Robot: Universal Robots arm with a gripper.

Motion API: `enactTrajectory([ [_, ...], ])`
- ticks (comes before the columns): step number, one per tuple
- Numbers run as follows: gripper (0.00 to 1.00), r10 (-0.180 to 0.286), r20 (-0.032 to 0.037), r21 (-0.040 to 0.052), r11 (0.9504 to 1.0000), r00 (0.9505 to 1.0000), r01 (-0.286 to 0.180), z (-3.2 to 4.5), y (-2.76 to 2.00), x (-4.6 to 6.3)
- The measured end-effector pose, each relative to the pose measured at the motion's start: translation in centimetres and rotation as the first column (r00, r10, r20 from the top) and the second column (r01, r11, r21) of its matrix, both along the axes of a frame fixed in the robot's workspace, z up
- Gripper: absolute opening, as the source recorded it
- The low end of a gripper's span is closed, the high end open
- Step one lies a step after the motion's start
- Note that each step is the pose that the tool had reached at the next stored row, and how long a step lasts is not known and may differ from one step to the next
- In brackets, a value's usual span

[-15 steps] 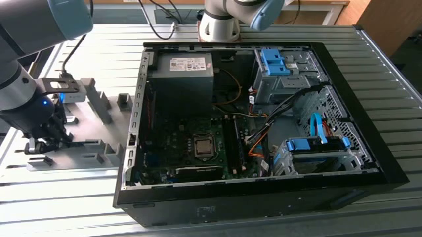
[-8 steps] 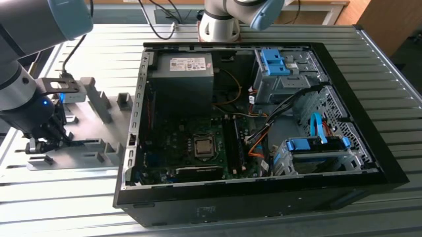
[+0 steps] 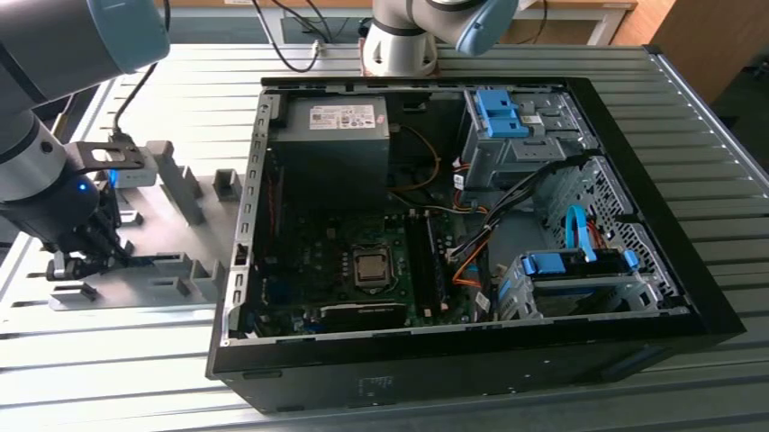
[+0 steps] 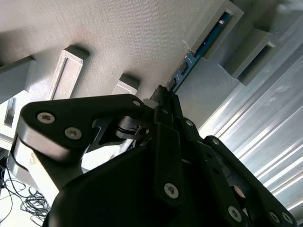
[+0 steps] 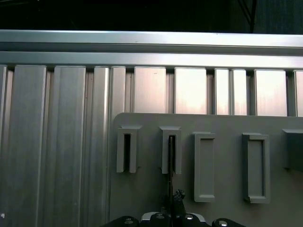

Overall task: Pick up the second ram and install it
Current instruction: 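Pick up the second ram and move it above second insertion slot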

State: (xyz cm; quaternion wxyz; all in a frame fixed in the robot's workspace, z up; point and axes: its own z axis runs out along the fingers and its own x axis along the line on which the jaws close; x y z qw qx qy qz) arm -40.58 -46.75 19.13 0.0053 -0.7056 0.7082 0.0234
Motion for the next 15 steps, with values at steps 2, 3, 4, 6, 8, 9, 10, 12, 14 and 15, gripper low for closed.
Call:
enactTrajectory([
  [2,0.14,0.000,0.0000,0.0000,1.0000,1.0000,0.000,0.00,0.00,0.0],
  [3,0.14,0.000,0.0001,0.0001,1.0000,1.0000,0.000,0.01,0.00,0.0],
  [4,0.14,0.000,0.0003,0.0002,1.0000,1.0000,0.000,0.05,0.00,0.0],
  [6,0.14,0.000,0.0000,-0.0001,1.0000,1.0000,0.000,0.22,0.00,0.0],
  [8,0.14,0.000,0.0000,0.0000,1.0000,1.0000,0.000,0.38,0.00,0.0],
  [9,0.14,0.000,0.0000,-0.0001,1.0000,1.0000,0.000,0.48,0.00,0.0],
  [10,0.14,0.000,0.0000,-0.0001,1.0000,1.0000,0.000,0.59,0.00,0.0],
  [12,0.14,0.000,0.0000,0.0000,1.0000,1.0000,0.000,0.81,0.00,0.0],
  [14,0.14,0.000,0.0001,0.0000,1.0000,1.0000,0.000,1.00,0.00,0.0],
  [15,0.14,0.000,0.0000,0.0000,1.0000,1.0000,0.000,1.12,0.00,0.0],
])
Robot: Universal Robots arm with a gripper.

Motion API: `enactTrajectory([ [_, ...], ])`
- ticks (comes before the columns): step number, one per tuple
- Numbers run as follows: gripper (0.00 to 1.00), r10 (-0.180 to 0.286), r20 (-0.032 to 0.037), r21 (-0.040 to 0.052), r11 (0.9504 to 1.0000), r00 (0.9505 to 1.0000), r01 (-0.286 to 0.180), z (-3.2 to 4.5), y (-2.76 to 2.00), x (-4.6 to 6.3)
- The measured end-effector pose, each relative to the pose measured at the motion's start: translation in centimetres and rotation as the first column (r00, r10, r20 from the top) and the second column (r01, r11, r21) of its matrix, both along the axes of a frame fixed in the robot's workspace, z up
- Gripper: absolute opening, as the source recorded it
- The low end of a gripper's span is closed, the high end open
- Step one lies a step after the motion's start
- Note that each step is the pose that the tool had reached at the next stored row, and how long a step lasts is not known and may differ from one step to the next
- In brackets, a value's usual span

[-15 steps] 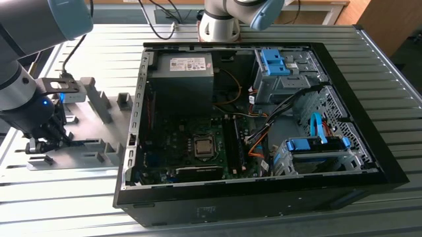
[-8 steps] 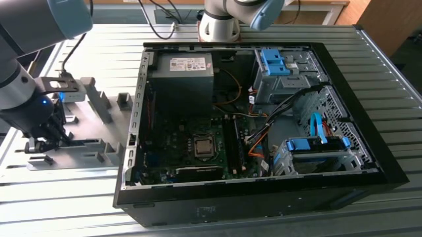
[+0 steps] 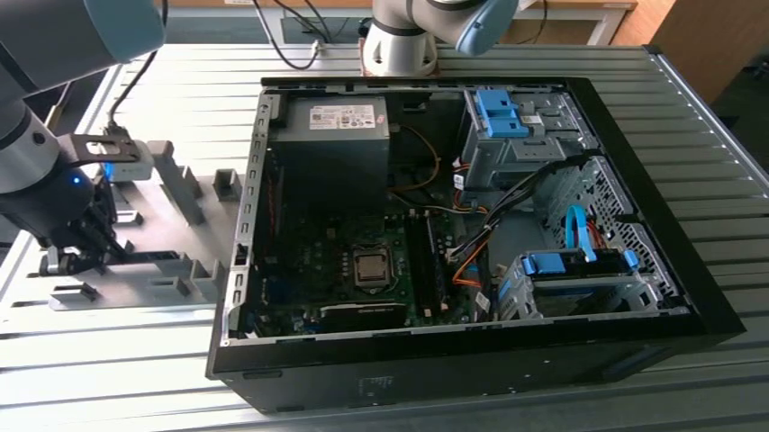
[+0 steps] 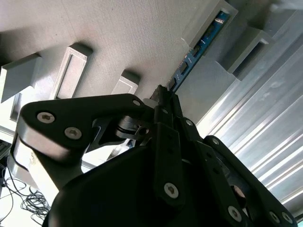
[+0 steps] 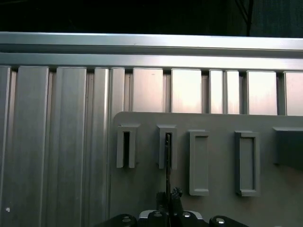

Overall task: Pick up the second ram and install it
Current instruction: 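Pick up the second ram and move it above second insertion slot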

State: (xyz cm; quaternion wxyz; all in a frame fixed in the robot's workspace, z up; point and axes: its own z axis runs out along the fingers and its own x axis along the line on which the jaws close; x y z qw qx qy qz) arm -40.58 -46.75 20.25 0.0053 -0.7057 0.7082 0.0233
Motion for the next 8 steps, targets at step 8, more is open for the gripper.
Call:
enactTrajectory([
  [8,0.14,0.000,0.0000,0.0001,1.0000,1.0000,0.000,0.35,0.00,0.00],
])
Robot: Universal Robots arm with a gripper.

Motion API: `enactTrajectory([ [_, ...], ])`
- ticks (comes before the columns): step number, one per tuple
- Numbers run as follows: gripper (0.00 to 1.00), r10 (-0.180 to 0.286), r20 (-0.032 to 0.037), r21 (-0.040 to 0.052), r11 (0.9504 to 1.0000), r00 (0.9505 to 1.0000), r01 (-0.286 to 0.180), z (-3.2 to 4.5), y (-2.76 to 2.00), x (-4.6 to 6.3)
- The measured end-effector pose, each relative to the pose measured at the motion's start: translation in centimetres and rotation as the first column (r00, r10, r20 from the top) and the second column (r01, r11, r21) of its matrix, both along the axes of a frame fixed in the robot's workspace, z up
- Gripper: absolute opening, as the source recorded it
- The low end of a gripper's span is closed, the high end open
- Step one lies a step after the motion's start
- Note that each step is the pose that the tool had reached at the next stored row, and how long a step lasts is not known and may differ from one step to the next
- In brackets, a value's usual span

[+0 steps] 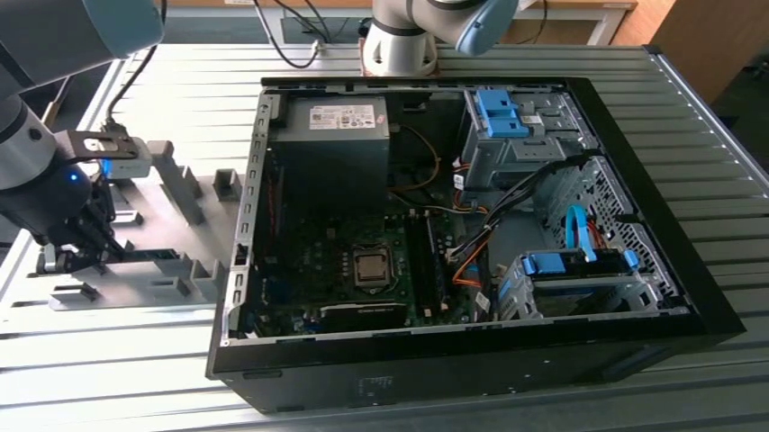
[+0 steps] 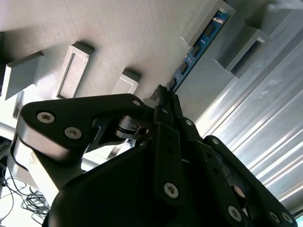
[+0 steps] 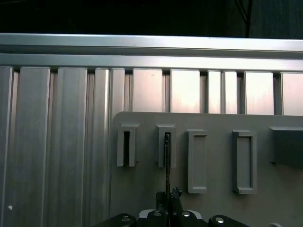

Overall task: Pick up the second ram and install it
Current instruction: 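Pick up the second ram and move it above second insertion slot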

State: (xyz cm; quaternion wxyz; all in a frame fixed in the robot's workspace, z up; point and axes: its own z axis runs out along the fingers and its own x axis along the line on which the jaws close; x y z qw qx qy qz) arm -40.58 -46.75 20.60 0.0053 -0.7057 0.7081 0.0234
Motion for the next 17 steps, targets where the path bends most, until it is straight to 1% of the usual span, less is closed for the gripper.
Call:
enactTrajectory([
  [17,0.14,0.000,-0.0001,-0.0001,1.0000,1.0000,0.000,0.45,0.00,0.00],
])
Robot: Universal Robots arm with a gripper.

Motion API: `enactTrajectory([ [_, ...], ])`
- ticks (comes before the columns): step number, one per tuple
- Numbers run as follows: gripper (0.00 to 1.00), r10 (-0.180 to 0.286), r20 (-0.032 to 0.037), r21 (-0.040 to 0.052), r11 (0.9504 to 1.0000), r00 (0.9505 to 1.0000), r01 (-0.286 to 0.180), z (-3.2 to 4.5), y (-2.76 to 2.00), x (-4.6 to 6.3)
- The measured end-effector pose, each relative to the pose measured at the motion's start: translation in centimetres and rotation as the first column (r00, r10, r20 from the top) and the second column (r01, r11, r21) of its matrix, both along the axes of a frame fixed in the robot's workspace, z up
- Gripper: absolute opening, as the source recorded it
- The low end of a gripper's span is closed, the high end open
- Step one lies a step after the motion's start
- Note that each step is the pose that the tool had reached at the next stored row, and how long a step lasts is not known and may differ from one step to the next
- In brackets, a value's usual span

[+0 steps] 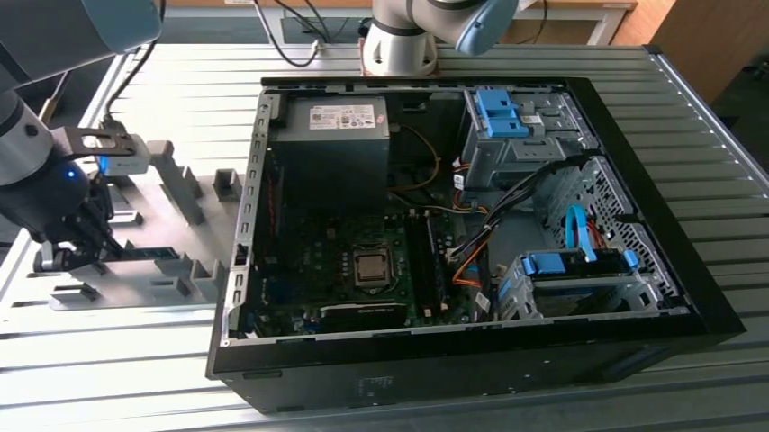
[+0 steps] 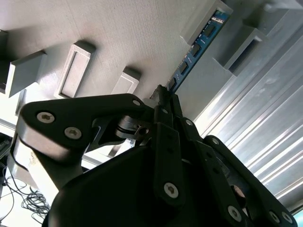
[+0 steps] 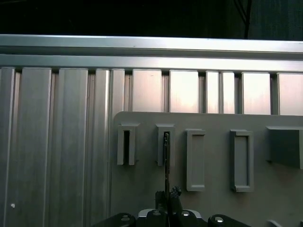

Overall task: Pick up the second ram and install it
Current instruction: 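Pick up the second ram and move it above second insertion slot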

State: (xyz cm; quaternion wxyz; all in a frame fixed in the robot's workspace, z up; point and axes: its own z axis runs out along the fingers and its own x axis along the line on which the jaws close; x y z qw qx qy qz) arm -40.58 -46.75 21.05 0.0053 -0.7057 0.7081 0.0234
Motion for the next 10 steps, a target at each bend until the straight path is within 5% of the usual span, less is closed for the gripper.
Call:
enactTrajectory([
  [10,0.14,0.000,0.0004,0.0003,1.0000,1.0000,0.000,0.46,0.00,0.00],
])
